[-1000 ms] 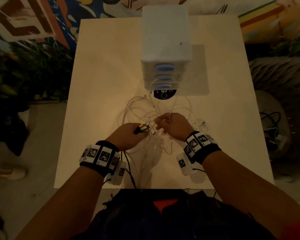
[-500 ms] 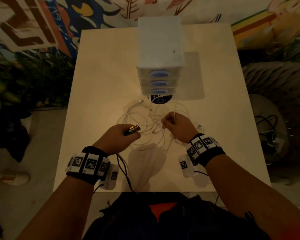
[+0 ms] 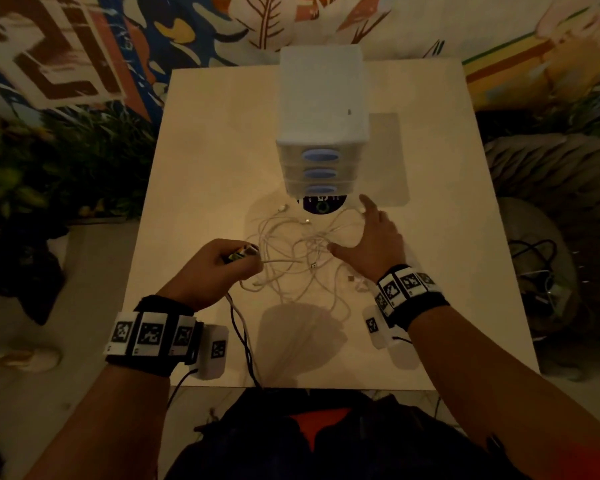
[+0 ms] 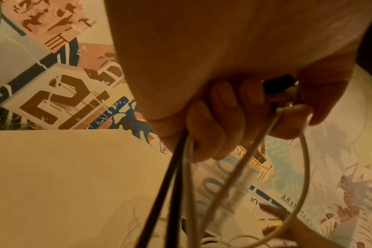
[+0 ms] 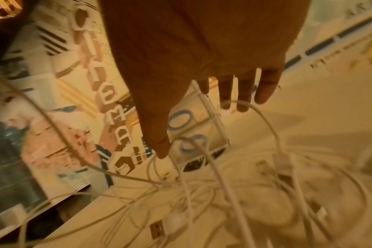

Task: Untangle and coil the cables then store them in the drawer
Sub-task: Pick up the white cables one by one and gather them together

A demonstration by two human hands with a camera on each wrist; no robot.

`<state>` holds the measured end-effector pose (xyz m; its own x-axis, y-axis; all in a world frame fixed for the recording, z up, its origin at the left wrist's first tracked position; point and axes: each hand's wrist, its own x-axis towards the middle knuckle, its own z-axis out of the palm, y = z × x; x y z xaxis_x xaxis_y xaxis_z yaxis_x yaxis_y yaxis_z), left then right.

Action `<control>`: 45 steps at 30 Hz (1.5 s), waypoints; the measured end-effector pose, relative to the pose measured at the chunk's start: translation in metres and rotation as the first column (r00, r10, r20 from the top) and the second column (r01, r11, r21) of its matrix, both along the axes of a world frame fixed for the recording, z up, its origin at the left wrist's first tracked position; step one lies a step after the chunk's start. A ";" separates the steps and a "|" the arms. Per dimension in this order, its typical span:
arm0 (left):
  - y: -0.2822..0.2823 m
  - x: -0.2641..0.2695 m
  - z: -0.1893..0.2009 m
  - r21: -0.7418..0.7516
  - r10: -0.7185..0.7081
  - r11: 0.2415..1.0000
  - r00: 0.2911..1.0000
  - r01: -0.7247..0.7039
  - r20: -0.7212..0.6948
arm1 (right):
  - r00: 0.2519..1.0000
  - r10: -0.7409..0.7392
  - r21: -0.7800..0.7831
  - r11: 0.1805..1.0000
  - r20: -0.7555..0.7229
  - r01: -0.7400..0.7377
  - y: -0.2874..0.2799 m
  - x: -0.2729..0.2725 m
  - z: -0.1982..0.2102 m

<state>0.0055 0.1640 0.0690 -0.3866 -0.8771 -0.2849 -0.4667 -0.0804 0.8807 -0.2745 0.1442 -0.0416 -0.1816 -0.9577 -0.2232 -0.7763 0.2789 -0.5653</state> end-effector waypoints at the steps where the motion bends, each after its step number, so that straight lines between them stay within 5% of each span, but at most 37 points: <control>1: 0.000 -0.001 0.002 -0.017 -0.012 1.000 0.999 0.012 -0.030 | 0.996 -0.004 -0.077 0.997 -0.091 -0.003 0.002 0.000 0.007; 3: -0.001 -0.004 0.005 -0.034 -0.020 0.999 0.995 0.017 -0.102 | 0.982 0.064 -0.269 0.957 -0.178 -0.111 0.006 0.004 0.023; 5: -0.001 -0.008 0.009 -0.034 -0.010 0.999 0.986 0.004 -0.167 | 0.938 0.308 -0.352 0.870 -0.161 -0.346 0.008 0.014 0.033; 9: -0.002 -0.014 0.018 -0.089 -0.020 0.996 0.979 0.002 -0.205 | 0.737 0.676 -0.194 0.725 0.014 -0.661 0.008 0.035 0.027; 15: -0.006 -0.016 0.002 -0.242 0.201 0.952 0.979 -0.189 0.027 | 0.802 0.455 -0.178 0.890 0.388 -0.419 0.009 0.027 0.048; 20: -0.008 -0.031 -0.022 -0.295 0.112 0.955 0.960 -0.033 0.256 | 0.647 0.335 -0.240 0.942 0.685 -0.233 -0.003 0.028 0.094; 26: -0.012 -0.051 -0.010 -0.190 -0.079 0.974 0.973 0.121 0.217 | 0.568 0.376 -0.296 0.927 0.732 -0.232 -0.009 0.035 0.124; 30: -0.014 -0.055 -0.009 -0.142 0.028 0.990 0.993 -0.011 0.117 | 0.479 0.312 -0.281 0.950 0.821 -0.137 -0.002 0.036 0.120; 33: -0.013 -0.053 -0.007 -0.107 0.120 0.988 0.991 -0.114 0.050 | 0.590 0.247 -0.246 0.966 0.769 -0.084 0.011 0.029 0.104; 36: -0.013 -0.051 0.001 -0.043 0.174 0.983 0.977 -0.181 -0.124 | 0.747 0.338 -0.120 0.936 0.573 -0.332 0.021 0.023 0.080; 39: -0.015 -0.048 0.007 -0.069 0.205 0.973 0.958 -0.222 -0.201 | 0.754 0.571 -0.049 0.806 0.327 -0.589 0.024 0.025 0.045; 45: -0.015 -0.040 0.024 -0.137 0.296 0.929 0.912 -0.344 -0.285 | 0.830 0.535 -0.063 0.844 0.158 -0.532 0.015 0.009 0.011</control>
